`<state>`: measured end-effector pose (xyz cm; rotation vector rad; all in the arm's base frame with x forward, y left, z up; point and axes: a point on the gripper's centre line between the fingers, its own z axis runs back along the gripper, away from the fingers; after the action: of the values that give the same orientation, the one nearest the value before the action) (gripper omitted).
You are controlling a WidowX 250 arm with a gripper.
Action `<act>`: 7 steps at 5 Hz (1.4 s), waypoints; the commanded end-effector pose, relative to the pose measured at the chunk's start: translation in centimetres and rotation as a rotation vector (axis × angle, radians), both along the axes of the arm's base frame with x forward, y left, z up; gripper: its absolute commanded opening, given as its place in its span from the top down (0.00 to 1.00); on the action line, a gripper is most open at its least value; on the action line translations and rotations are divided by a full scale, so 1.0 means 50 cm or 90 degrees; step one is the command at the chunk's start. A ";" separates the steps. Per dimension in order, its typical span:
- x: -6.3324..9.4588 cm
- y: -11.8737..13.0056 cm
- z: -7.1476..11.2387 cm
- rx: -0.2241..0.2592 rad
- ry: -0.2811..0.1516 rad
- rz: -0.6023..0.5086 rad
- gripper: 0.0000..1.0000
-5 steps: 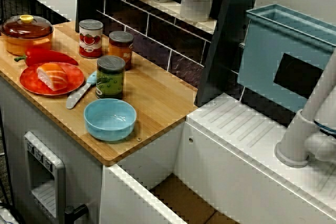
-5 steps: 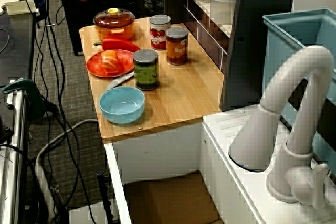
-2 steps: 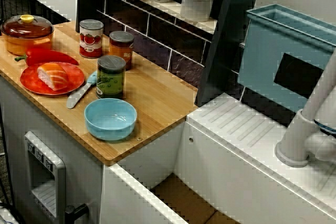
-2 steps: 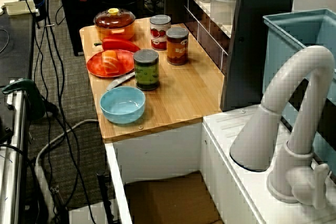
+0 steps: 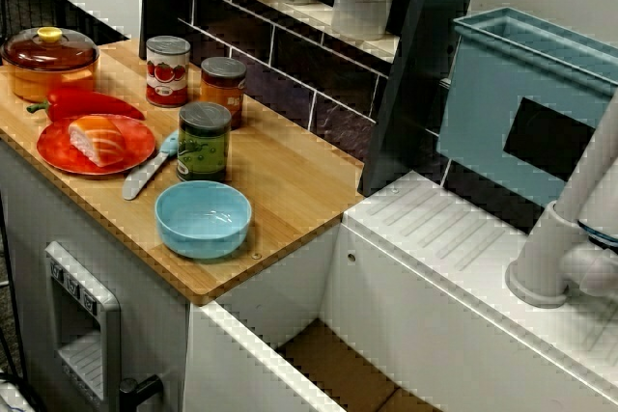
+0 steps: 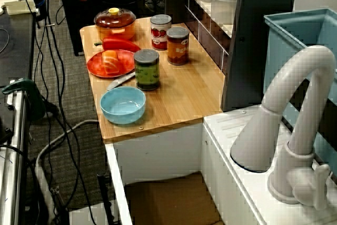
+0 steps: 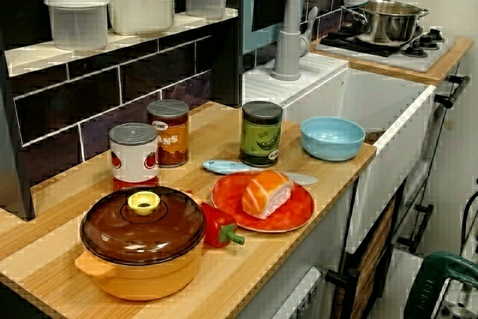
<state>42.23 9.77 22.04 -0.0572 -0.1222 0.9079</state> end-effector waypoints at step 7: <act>-0.035 0.003 0.037 -0.013 -0.047 -0.004 1.00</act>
<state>41.55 9.43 20.33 -0.0980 -0.0882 0.8964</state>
